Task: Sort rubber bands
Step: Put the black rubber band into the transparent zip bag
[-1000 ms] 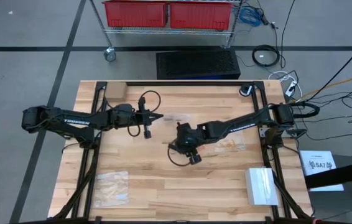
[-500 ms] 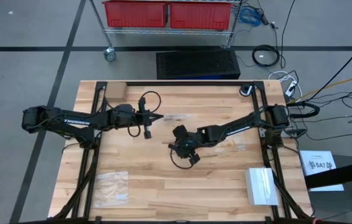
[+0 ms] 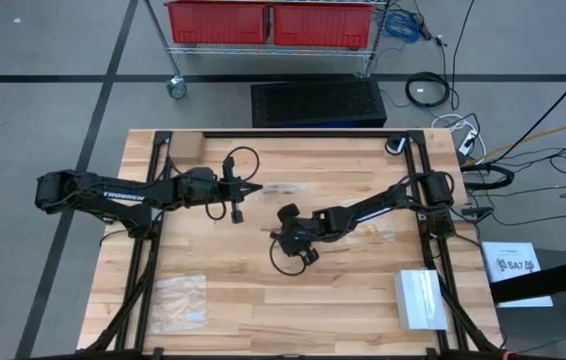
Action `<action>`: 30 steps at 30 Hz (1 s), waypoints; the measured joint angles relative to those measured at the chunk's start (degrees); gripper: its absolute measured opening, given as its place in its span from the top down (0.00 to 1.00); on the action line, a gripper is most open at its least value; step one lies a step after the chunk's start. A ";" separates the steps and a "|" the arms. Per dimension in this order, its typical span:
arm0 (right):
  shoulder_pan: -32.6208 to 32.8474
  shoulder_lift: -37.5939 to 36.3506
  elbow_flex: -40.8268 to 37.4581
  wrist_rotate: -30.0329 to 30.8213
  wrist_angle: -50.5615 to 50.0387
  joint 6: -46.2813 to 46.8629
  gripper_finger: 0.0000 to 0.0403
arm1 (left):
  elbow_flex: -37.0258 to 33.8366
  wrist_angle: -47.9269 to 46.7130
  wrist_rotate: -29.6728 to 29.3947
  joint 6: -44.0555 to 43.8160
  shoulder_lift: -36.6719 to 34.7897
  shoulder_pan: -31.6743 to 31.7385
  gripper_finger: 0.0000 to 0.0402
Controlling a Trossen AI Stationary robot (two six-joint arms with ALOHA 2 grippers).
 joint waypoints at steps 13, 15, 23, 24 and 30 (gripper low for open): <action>-0.07 -3.19 8.22 0.35 -10.50 0.87 0.99 | 0.00 -0.88 -0.04 0.00 0.00 0.00 1.00; -0.07 -5.03 10.86 0.35 -14.52 1.62 0.99 | 0.00 -0.91 -0.04 0.00 0.00 0.00 1.00; -0.93 -13.71 17.11 10.65 -22.56 3.54 1.00 | 0.02 -0.95 -0.04 0.00 0.00 0.00 1.00; -1.33 -14.33 17.11 12.18 -22.58 3.06 1.00 | 0.02 -0.83 -0.04 0.00 0.00 0.02 1.00; -5.23 -13.64 17.11 13.26 -24.45 0.29 1.00 | 0.02 -0.70 -0.04 0.00 0.00 0.00 1.00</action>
